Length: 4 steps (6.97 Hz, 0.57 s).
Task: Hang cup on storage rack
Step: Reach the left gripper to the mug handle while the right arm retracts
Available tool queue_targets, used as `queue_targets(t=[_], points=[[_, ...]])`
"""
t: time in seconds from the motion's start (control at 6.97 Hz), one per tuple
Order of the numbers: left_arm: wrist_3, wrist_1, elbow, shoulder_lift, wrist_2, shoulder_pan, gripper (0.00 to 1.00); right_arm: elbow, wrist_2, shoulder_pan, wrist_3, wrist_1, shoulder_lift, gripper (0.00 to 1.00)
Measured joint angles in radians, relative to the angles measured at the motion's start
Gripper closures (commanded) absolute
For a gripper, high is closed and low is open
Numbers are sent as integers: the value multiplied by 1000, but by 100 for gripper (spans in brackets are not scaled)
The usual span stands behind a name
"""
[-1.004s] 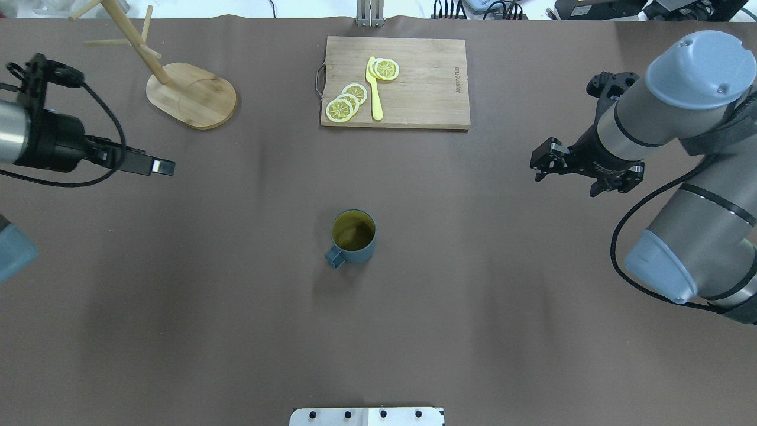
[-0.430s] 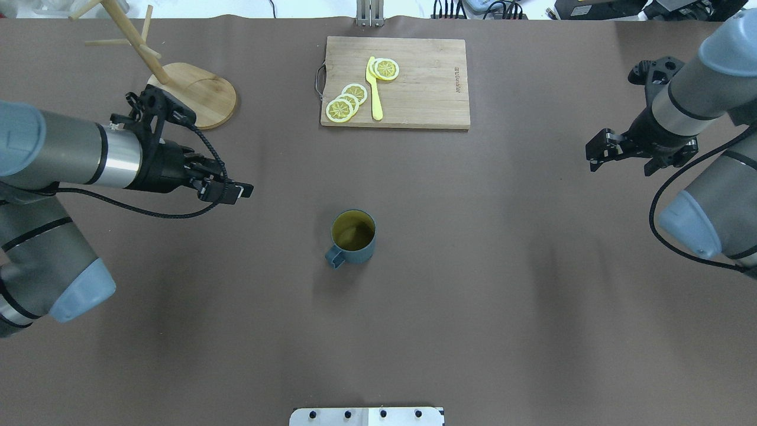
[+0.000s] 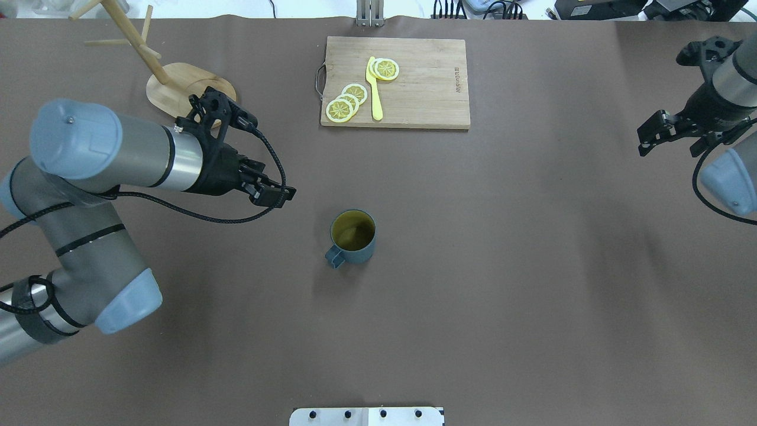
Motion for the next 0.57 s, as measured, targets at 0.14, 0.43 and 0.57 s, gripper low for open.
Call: queue_targets(t=[0.14,0.43,0.57], points=[[-2,4,-2,-4,65,56,16,-36,21,39,-66,1,-1,0],[-9,5,-3,-4,118,139,16,-88,54,95,-156,2,-1,0],[-11,5,-3,-3,143,177,18,-105,68,113,-187,2,-1,0]])
